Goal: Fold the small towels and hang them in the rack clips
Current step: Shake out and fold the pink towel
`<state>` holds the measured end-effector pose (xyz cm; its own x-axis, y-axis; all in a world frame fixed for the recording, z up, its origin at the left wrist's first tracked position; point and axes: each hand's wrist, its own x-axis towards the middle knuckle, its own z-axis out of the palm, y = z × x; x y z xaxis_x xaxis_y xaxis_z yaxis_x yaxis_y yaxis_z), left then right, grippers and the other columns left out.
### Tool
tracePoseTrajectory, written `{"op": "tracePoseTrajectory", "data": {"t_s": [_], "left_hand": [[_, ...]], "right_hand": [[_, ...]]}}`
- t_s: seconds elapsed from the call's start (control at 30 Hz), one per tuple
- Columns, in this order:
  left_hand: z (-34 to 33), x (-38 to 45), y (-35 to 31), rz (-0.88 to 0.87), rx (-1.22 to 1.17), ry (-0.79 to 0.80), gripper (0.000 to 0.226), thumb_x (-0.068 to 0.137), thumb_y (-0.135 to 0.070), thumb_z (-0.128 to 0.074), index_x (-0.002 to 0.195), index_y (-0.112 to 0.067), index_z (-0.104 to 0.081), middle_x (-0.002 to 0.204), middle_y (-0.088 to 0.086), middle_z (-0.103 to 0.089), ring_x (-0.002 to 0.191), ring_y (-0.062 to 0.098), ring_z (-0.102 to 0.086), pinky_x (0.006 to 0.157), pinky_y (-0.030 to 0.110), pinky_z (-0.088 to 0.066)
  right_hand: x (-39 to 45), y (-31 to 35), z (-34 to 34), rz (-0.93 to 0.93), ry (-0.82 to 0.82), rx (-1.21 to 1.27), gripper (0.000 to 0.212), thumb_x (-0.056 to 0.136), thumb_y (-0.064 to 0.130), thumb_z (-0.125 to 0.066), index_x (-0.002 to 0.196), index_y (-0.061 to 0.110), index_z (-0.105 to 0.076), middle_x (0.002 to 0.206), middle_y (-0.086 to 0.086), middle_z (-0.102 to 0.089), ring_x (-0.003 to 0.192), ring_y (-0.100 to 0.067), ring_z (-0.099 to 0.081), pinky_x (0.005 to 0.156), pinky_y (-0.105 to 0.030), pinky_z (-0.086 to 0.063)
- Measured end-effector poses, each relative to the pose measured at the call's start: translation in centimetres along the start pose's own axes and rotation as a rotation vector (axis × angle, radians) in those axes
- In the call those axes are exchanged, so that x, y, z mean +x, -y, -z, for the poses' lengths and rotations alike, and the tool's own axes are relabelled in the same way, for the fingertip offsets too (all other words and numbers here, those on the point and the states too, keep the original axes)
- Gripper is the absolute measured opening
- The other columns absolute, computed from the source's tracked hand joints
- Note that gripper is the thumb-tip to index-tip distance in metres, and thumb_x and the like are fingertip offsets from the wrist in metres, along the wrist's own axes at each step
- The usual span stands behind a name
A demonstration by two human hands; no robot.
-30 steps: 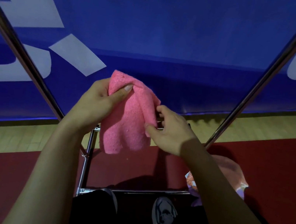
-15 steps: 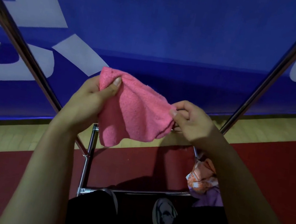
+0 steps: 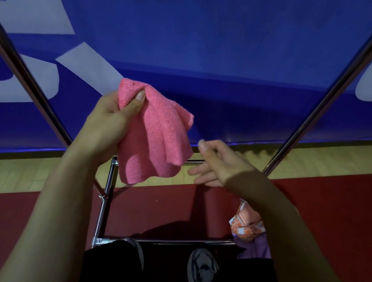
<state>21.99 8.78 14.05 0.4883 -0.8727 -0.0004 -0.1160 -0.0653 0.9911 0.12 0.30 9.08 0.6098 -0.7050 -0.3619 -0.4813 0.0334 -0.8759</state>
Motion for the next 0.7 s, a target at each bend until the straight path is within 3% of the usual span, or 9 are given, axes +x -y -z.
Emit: {"op": "tracePoseTrajectory", "data": {"t_s": [0.1, 0.23, 0.33, 0.4, 0.53, 0.6, 0.7], "left_hand": [[-0.2, 0.0, -0.1, 0.009, -0.004, -0.026, 0.023, 0.107, -0.036, -0.051, 0.104, -0.021, -0.068, 0.081, -0.014, -0.076, 0.077, 0.002, -0.074, 0.065, 0.019, -0.058], [-0.2, 0.0, 0.0, 0.025, 0.002, -0.042, 0.023, 0.106, -0.038, -0.053, 0.106, -0.021, -0.068, 0.087, -0.010, -0.075, 0.077, 0.003, -0.074, 0.071, 0.027, -0.058], [0.0, 0.0, -0.1, 0.012, 0.020, -0.046, 0.024, 0.106, -0.040, -0.052, 0.104, -0.022, -0.069, 0.085, -0.012, -0.075, 0.077, 0.002, -0.074, 0.065, 0.021, -0.057], [0.1, -0.1, 0.0, 0.013, 0.023, -0.045, 0.025, 0.106, -0.041, -0.053, 0.104, -0.023, -0.070, 0.086, -0.011, -0.076, 0.081, 0.007, -0.075, 0.069, 0.025, -0.059], [0.3, -0.1, 0.1, 0.033, 0.027, -0.055, 0.023, 0.104, -0.045, -0.054, 0.103, -0.028, -0.069, 0.097, -0.006, -0.076, 0.087, 0.012, -0.075, 0.078, 0.039, -0.059], [0.3, -0.2, 0.0, 0.031, 0.037, -0.056, 0.022, 0.104, -0.045, -0.054, 0.103, -0.029, -0.069, 0.098, -0.005, -0.075, 0.090, 0.015, -0.075, 0.079, 0.041, -0.059], [0.6, -0.1, 0.0, 0.038, 0.043, -0.066, 0.022, 0.103, -0.047, -0.054, 0.104, -0.031, -0.069, 0.103, -0.003, -0.074, 0.097, 0.020, -0.073, 0.082, 0.044, -0.059]], "right_hand": [[0.2, 0.2, -1.1, 0.077, -0.100, -0.011, 0.077, 0.073, 0.076, -0.061, 0.134, 0.031, -0.050, 0.114, 0.005, -0.075, 0.093, -0.010, -0.075, 0.094, -0.046, -0.058], [0.6, 1.1, -1.6, 0.129, -0.106, 0.295, 0.050, 0.095, 0.032, -0.069, 0.140, 0.023, -0.050, 0.122, -0.004, -0.073, 0.104, -0.014, -0.073, 0.093, -0.034, -0.059], [0.7, 1.4, -2.6, 0.219, -0.145, 0.513, 0.060, 0.092, 0.015, -0.072, 0.141, 0.038, -0.046, 0.130, -0.005, -0.066, 0.117, -0.020, -0.067, 0.100, -0.044, -0.056], [1.0, 1.5, -3.5, 0.268, -0.252, 0.609, 0.079, 0.088, 0.012, -0.076, 0.143, 0.050, -0.035, 0.132, -0.004, -0.056, 0.119, -0.026, -0.065, 0.098, -0.047, -0.056], [1.4, 1.6, -5.0, 0.352, -0.402, 0.409, 0.092, 0.083, 0.022, -0.082, 0.142, 0.056, -0.020, 0.137, -0.004, -0.034, 0.119, -0.033, -0.061, 0.071, -0.018, -0.057], [1.5, 1.6, -5.4, 0.371, -0.390, 0.325, 0.093, 0.083, 0.019, -0.081, 0.142, 0.056, -0.019, 0.140, 0.001, -0.029, 0.119, -0.031, -0.061, 0.069, -0.021, -0.060], [1.5, 2.0, -4.6, 0.382, -0.373, 0.373, 0.086, 0.082, 0.016, -0.081, 0.136, 0.061, -0.030, 0.145, 0.004, -0.030, 0.120, -0.024, -0.062, 0.083, -0.037, -0.063]]}}
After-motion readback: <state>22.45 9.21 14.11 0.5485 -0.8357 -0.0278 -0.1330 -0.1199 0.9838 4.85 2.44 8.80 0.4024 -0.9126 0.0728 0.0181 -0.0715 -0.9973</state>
